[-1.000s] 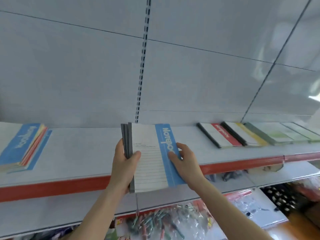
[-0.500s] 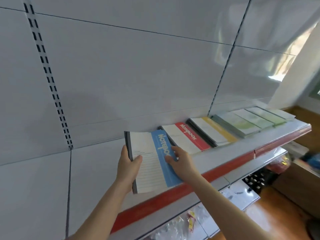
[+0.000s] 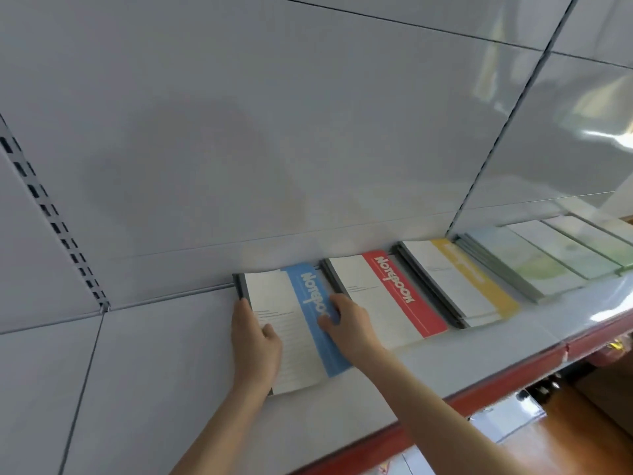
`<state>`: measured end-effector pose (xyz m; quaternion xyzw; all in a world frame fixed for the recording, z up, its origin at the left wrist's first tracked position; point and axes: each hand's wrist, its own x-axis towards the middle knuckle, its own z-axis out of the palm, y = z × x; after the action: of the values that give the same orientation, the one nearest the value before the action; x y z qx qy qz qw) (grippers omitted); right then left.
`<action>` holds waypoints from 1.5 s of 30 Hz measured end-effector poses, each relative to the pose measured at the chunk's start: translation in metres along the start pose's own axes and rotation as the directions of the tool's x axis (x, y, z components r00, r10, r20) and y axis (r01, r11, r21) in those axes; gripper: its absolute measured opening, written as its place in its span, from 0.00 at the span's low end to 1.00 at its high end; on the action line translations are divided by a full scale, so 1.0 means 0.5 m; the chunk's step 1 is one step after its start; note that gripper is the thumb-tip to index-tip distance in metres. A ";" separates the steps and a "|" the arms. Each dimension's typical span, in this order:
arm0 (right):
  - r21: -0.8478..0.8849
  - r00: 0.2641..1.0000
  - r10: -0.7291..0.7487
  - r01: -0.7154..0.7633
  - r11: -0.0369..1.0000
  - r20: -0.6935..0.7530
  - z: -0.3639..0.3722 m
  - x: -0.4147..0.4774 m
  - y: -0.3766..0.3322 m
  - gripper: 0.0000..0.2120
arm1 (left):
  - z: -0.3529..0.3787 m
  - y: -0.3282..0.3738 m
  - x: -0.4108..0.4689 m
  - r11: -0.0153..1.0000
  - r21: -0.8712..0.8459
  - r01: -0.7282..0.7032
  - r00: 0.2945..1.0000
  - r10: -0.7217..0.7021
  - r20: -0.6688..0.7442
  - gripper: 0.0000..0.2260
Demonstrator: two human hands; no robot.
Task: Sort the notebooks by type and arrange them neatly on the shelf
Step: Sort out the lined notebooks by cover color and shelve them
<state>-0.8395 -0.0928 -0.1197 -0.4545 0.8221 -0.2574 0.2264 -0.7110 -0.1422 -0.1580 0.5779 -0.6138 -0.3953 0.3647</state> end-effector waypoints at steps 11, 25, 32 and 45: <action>-0.206 0.985 -0.160 0.171 0.964 0.067 0.009 0.024 0.016 0.11 | 0.019 -0.001 0.001 0.948 0.318 -0.035 0.998 0.050 -0.041 0.10; -0.358 0.829 -0.524 0.558 0.748 0.196 -0.020 0.070 -0.104 0.23 | -0.158 0.005 -0.087 0.601 0.755 -0.263 0.956 0.268 0.120 0.22; -0.338 0.671 -0.685 0.739 0.583 0.285 0.138 -0.053 -0.343 0.24 | -0.449 -0.075 -0.203 0.450 0.891 -0.058 0.971 0.231 -0.053 0.29; -0.168 0.403 -0.810 0.915 0.367 0.425 0.545 -0.501 -0.733 0.24 | -0.997 -0.312 -0.486 0.385 0.868 0.313 0.891 0.197 -0.408 0.18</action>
<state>-0.3219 -0.1017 -0.0630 -0.8839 0.4484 -0.1103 0.0734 -0.1781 0.0654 -0.0872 0.7771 -0.6047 0.1435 0.0991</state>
